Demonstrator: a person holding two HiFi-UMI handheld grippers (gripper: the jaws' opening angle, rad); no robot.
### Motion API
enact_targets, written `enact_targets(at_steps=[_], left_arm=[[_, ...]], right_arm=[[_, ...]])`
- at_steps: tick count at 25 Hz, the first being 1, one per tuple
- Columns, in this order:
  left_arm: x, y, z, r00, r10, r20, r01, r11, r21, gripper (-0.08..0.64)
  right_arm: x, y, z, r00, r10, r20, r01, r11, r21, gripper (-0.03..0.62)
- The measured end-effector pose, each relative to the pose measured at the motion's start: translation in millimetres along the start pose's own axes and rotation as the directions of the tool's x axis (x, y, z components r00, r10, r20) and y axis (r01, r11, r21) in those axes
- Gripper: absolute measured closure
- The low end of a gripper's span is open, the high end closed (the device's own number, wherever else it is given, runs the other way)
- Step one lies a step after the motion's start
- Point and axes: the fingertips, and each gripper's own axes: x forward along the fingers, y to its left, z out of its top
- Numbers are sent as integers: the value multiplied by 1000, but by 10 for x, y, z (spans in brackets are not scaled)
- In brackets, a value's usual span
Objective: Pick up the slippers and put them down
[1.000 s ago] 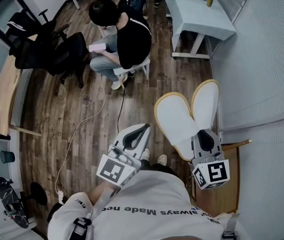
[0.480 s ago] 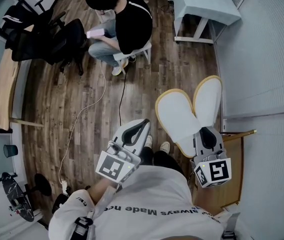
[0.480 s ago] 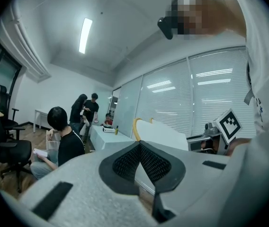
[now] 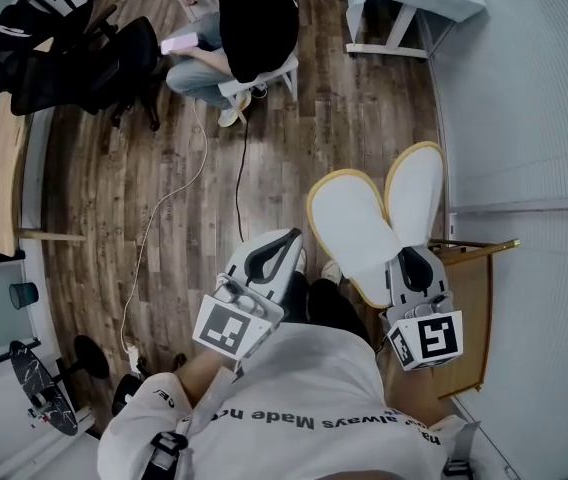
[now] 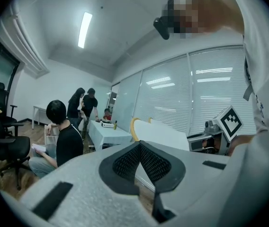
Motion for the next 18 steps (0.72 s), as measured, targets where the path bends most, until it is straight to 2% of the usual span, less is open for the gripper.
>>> enact_targets(at_steps=[10, 15, 18], left_arm=[[73, 37, -458, 997, -4, -78, 2, 1000, -22, 549], [177, 112, -747, 995, -6, -102, 9, 1000, 29, 549], [225, 143, -966, 994, -13, -106, 16, 1000, 26, 549]], right_arm=[[117, -63, -436, 998, 4, -69, -3, 1000, 11, 571], [276, -158, -705, 995, 3, -100, -2, 1000, 13, 571], [361, -187, -918, 994, -1, -114, 2, 1000, 7, 571]])
